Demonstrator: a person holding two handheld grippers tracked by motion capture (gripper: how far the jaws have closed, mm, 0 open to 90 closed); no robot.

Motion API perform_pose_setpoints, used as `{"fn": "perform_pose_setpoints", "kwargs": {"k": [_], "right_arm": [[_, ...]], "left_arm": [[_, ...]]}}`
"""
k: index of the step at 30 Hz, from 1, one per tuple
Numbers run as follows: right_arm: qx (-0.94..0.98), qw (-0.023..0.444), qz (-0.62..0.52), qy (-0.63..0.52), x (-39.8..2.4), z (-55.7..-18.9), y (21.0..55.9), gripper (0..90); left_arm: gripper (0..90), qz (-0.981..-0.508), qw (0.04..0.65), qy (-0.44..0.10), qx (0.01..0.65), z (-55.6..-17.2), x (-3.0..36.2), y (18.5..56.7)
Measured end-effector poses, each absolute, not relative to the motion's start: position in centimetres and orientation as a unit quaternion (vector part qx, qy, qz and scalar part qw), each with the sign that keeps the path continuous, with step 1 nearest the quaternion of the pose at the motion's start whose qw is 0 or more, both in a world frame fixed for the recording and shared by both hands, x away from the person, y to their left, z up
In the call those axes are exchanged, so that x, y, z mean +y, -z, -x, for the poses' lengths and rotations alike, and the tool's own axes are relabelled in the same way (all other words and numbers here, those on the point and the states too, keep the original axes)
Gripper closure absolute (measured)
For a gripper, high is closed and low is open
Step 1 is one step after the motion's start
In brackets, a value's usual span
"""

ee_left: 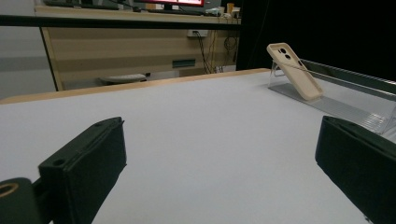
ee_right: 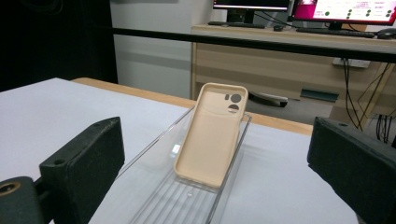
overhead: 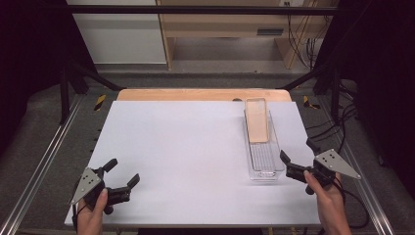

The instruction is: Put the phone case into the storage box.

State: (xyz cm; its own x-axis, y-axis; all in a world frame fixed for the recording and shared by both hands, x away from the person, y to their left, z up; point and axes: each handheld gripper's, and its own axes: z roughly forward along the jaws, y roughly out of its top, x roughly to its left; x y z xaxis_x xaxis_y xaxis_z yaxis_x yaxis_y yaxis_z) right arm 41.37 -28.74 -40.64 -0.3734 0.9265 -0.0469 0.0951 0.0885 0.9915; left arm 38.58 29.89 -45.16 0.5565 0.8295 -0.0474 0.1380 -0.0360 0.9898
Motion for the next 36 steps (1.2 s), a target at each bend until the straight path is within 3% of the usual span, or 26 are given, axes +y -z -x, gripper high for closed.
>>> {"fn": "perform_pose_setpoints", "kwargs": {"k": [36], "right_arm": [[0.642, 0.358, -0.36, -0.574, -25.5, -40.0, 43.9, 3.3]], "left_arm": [[1.7, -0.659, 0.594, -0.299, 0.351, -37.0, 30.2, 45.4]]}}
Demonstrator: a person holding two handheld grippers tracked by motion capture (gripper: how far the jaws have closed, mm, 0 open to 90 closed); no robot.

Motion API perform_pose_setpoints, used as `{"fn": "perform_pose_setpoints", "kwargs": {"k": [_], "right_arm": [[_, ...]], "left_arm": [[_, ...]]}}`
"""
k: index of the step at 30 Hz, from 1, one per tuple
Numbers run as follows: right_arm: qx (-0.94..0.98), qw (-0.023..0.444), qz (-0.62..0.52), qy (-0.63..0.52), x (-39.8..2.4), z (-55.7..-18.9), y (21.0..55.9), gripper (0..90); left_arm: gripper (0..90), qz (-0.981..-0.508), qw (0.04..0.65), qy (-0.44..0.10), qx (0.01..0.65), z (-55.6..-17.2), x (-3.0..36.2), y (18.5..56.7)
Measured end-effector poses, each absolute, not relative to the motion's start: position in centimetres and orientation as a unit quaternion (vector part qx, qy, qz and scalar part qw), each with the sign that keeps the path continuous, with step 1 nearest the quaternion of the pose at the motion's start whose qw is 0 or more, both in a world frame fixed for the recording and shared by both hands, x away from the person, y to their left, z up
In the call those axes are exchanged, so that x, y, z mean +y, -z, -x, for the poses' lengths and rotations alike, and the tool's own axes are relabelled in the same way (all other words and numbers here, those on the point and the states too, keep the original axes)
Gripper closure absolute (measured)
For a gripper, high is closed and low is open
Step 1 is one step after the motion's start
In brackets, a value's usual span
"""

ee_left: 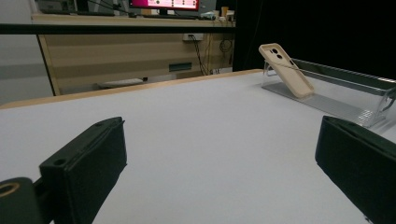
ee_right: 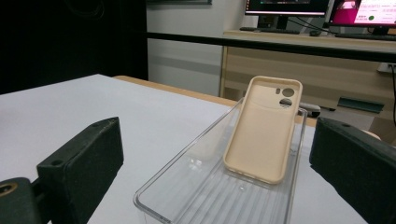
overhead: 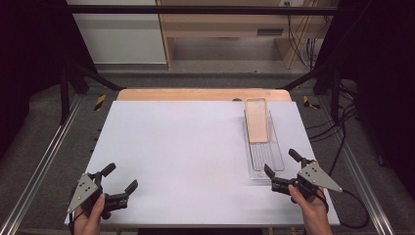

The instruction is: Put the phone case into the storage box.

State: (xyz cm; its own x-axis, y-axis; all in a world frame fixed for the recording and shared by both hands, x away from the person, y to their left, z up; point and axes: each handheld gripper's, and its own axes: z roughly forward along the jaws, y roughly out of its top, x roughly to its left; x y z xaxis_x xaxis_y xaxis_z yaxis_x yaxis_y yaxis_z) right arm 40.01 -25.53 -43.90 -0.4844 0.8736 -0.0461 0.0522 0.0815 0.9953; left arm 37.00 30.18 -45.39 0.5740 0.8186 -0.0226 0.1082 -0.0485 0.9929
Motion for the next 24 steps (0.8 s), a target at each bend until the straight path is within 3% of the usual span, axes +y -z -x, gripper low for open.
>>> {"fn": "perform_pose_setpoints", "kwargs": {"k": [24], "right_arm": [[0.637, 0.351, -0.393, -0.562, -24.6, -41.8, 45.7, 3.5]], "left_arm": [[1.7, -0.654, 0.595, -0.312, 0.349, -37.1, 30.4, 45.5]]}}
